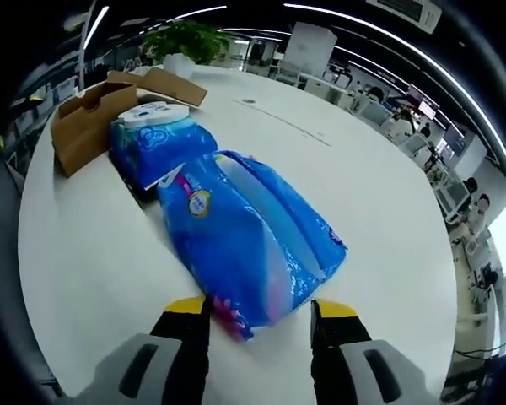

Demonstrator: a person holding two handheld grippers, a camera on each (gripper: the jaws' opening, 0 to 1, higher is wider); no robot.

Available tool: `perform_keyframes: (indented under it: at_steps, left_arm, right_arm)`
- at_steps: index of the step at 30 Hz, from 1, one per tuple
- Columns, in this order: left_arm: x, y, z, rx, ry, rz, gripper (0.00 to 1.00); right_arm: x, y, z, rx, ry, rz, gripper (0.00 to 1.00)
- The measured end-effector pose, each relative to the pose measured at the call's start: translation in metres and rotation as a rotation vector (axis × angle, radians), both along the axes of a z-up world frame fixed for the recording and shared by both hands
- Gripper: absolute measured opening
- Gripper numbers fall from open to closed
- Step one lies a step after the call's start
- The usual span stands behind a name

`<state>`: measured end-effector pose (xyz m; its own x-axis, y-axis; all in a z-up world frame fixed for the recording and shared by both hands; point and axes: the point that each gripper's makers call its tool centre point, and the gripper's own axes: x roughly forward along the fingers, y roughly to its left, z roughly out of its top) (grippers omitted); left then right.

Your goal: Operate the shoe box by opening the lid, removing the specified soft item, and placing it in the target area until the item is outside and the box remains undamaged.

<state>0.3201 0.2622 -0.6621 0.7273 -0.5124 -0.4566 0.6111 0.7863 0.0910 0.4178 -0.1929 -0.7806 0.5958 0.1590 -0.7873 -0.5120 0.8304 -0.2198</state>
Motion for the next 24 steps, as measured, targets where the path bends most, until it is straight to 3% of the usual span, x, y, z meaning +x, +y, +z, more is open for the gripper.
perform_keyframes:
  at_steps: [24]
  left_arm:
    - [-0.001, -0.001, -0.002, 0.017, 0.001, -0.007, 0.97]
  right_arm:
    - [0.015, 0.003, -0.001, 0.003, 0.049, 0.234, 0.44]
